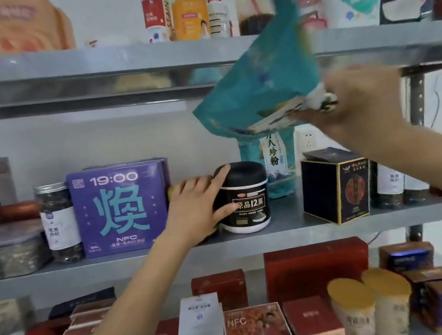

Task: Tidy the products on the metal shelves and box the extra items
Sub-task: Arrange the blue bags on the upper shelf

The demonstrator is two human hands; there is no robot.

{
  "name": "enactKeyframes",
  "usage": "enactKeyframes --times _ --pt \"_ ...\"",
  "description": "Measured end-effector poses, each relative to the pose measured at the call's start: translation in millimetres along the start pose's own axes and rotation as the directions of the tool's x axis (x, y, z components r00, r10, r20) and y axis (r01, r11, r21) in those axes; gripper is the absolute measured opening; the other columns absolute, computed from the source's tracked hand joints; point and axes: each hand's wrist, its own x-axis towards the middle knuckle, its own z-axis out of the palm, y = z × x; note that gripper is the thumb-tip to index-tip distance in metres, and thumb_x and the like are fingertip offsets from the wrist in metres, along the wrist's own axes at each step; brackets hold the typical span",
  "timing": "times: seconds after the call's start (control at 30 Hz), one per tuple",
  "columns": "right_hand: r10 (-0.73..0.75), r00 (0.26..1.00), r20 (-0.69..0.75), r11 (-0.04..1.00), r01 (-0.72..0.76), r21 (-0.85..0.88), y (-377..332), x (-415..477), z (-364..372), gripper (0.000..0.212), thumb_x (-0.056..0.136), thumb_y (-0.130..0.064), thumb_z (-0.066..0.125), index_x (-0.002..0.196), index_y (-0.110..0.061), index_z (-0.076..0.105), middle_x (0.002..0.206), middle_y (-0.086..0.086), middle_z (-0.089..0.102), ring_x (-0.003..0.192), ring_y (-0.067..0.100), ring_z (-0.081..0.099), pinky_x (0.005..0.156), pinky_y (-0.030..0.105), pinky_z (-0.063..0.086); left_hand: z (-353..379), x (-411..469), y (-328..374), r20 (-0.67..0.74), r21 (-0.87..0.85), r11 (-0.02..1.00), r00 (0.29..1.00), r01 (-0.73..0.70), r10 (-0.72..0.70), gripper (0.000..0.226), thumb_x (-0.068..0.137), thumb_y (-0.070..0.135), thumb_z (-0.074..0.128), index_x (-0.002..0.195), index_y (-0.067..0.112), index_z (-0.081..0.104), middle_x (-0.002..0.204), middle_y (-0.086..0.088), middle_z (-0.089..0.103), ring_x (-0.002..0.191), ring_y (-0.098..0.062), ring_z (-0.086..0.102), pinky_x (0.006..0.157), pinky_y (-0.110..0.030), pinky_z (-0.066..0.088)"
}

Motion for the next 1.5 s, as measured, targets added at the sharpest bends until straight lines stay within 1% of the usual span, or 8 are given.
enactKeyframes --times 0.27,0.53,0.63,0.87,1.0,1.1,1.23,1.5 --pt "0.005 0.852 0.524 0.995 0.048 -0.087 2.2 26.7 139.7 0.042 0.088 -0.038 0.068 0.128 -0.028 0.061 0.089 0.005 0.073 0.081 0.026 0.065 0.074 0.029 0.037 11.9 -0.6 1.5 -0.093 0.004 1.0 0.995 0.019 -0.018 0.078 0.087 0.071 0.015 0.154 0.037 -0.005 0.14 0.003 0.046 0.125 -0.022 0.04 0.102 -0.038 0.025" --pt "0.141 0.596 0.791 0.985 -0.163 -0.052 13.2 33.3 220.2 0.064 0.06 -0.045 0.087 0.116 -0.025 0.063 0.1 -0.001 0.071 0.096 0.023 0.063 0.068 0.029 0.041 16.9 0.5 -0.6 -0.149 0.0 1.0 0.989 0.018 -0.018 0.075 0.089 0.069 0.022 0.155 0.036 0.008 0.131 0.005 0.053 0.117 -0.021 0.047 0.099 -0.039 0.031" --pt "0.038 0.579 0.815 0.999 -0.048 -0.013 10.5 21.6 242.3 0.055 0.071 -0.042 0.081 0.119 -0.025 0.059 0.112 0.003 0.068 0.107 0.026 0.06 0.082 0.031 0.04 17.7 0.9 -0.6 -0.187 0.019 1.0 0.982 0.02 -0.016 0.074 0.089 0.068 0.028 0.154 0.034 0.018 0.123 0.004 0.058 0.11 -0.021 0.052 0.094 -0.039 0.036" --pt "-0.008 0.484 0.875 0.978 -0.18 0.108 37.7 32.7 242.1 0.1 0.075 -0.038 0.081 0.153 -0.033 0.018 0.158 -0.002 0.03 0.145 0.023 0.025 0.117 0.045 0.017 16.8 1.9 -0.5 -0.154 0.001 0.999 0.987 0.036 -0.036 0.076 0.088 0.071 0.018 0.155 0.036 0.007 0.132 0.005 0.052 0.117 -0.02 0.046 0.099 -0.037 0.028" --pt "0.112 0.636 0.763 0.916 -0.364 0.169 72.0 22.6 234.0 0.087 0.082 -0.041 0.073 0.152 -0.04 0.02 0.16 0.002 0.025 0.146 0.023 0.019 0.115 0.037 0.018 5.9 4.4 1.0 -0.084 -0.077 0.996 0.995 0.045 -0.052 0.085 0.078 0.079 0.001 0.153 0.039 0.004 0.137 0.005 0.047 0.123 -0.02 0.04 0.102 -0.037 0.025" --pt "0.209 0.68 0.703 0.956 -0.293 0.0 95.6 3.5 233.4 0.103 0.077 -0.042 0.077 0.155 -0.031 0.01 0.163 0.003 0.011 0.15 0.021 0.007 0.12 0.041 0.005 -5.9 12.0 9.7 -0.066 -0.154 0.985 0.994 0.081 -0.092 0.087 0.075 0.08 0.0 0.148 0.036 0.016 0.144 -0.003 0.043 0.129 -0.025 0.04 0.103 -0.044 0.031" --pt "0.26 0.517 0.815 0.966 -0.138 -0.22 115.3 -13.9 238.0 0.133 0.065 -0.058 0.08 0.153 -0.028 -0.015 0.162 0.001 -0.017 0.148 0.018 -0.019 0.116 0.049 -0.015 -7.2 28.3 27.6 -0.065 -0.208 0.978 0.998 0.0 -0.014 0.087 0.085 0.075 0.03 0.155 0.03 0.006 0.164 0.0 0.006 0.149 -0.021 0.012 0.121 -0.047 0.015" --pt "0.317 0.257 0.913 0.946 -0.015 -0.324 117.1 -12.2 243.6 0.14 0.062 -0.055 0.084 0.151 -0.03 -0.02 0.163 0.003 -0.014 0.148 0.021 -0.019 0.111 0.061 -0.016 11.8 33.6 31.9 -0.167 -0.126 0.992 0.986 -0.033 0.012 0.089 0.078 0.072 0.055 0.15 0.029 0.024 0.154 0.005 0.032 0.144 -0.019 0.026 0.114 -0.034 0.024"
